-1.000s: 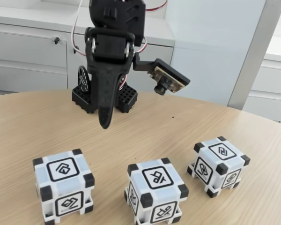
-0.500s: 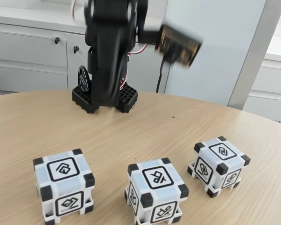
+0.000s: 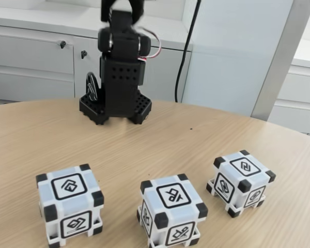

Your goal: Stack cubes from left to right.

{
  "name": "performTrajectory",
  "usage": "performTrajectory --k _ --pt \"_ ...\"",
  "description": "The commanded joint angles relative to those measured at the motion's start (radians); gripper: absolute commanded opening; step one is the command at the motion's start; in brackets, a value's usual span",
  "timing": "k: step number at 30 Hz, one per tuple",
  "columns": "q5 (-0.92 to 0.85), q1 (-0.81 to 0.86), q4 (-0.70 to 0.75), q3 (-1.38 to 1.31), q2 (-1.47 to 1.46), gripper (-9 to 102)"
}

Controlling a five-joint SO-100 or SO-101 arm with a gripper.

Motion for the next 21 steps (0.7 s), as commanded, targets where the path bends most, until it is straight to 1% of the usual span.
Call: performTrajectory --k 1,3,5,9,13,15,18,21 --pt "0.000 -0.101 -0.005 -0.196 -0.235 12" --pt "-0.005 -0.140 -0.002 -0.296 -0.354 14" --pt "-0.020 -0.152 0.031 -0.377 -0.456 17" --pt "-0.017 -0.170 0.198 -0.512 -0.615 24" --pt "-0.034 -0.314 0.399 -0.612 -0.773 30" --pt "-0.023 -0.407 0.485 -0.658 -0.841 31" --pt "-0.008 -0.502 0.581 -0.721 -0.916 32" --pt "-0.014 -0.554 0.646 -0.747 -0.994 33"
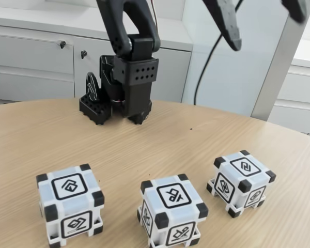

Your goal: Stack cubes from left to right.

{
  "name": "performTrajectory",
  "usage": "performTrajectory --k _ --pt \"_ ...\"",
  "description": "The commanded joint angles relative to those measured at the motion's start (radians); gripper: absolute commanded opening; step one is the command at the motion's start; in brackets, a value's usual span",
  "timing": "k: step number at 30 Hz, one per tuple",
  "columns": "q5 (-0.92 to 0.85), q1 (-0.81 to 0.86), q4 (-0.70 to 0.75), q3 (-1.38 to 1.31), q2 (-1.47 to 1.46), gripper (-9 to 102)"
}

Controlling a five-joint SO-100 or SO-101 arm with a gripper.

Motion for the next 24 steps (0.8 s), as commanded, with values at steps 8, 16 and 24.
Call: performTrajectory --k 8,16,24 --pt "0.023 -0.031 0.037 -0.061 -0.279 32" --pt "0.055 -0.028 0.034 -0.058 -0.416 32" --pt "0.067 -0.025 -0.029 -0.061 -0.515 32"
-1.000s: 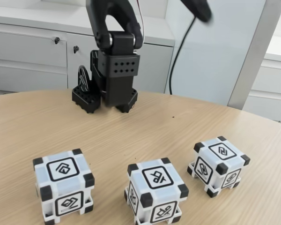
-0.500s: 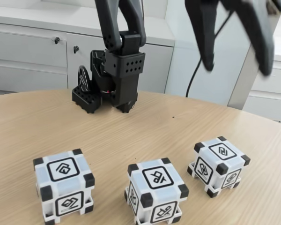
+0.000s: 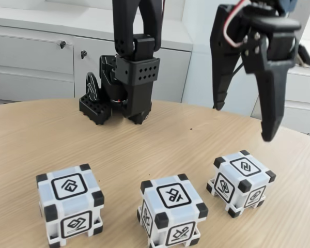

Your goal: Stack cubes from left to right.

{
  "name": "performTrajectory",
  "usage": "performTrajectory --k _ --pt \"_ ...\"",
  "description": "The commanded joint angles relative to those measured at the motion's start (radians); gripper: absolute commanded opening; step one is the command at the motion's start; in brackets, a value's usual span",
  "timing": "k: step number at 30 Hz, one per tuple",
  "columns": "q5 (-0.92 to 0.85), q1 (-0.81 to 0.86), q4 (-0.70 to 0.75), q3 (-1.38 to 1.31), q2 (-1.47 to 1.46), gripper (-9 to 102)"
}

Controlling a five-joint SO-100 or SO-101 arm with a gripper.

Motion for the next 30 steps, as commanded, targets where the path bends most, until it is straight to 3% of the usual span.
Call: performTrajectory --k 1,10,30 --pt "0.012 0.014 -0.051 -0.034 -0.005 32" --pt "-0.038 0.080 -0.164 -0.028 -0.009 33" --pt "-0.123 0.080 -0.173 -0.041 -0.298 33"
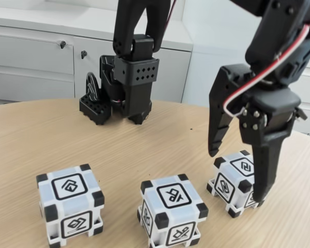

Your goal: Stack cubes from left to right.

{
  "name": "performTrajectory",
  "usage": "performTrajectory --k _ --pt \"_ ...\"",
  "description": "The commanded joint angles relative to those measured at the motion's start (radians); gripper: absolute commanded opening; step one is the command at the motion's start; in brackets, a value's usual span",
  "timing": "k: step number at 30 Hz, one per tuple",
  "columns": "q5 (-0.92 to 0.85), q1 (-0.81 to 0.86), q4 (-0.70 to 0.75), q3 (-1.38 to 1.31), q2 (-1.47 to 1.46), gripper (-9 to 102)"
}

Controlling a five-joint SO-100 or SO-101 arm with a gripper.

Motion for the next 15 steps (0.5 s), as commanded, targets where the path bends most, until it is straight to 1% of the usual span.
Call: performTrajectory --k 1,4,10,15 --pt "-0.029 0.009 -0.008 -0.040 -0.005 33" --pt "-0.049 0.009 -0.008 -0.040 -0.018 33" --pt "-0.018 -0.011 -0.009 -0.041 -0.046 33" --pt "-0.009 -0.011 -0.057 -0.041 -0.046 34"
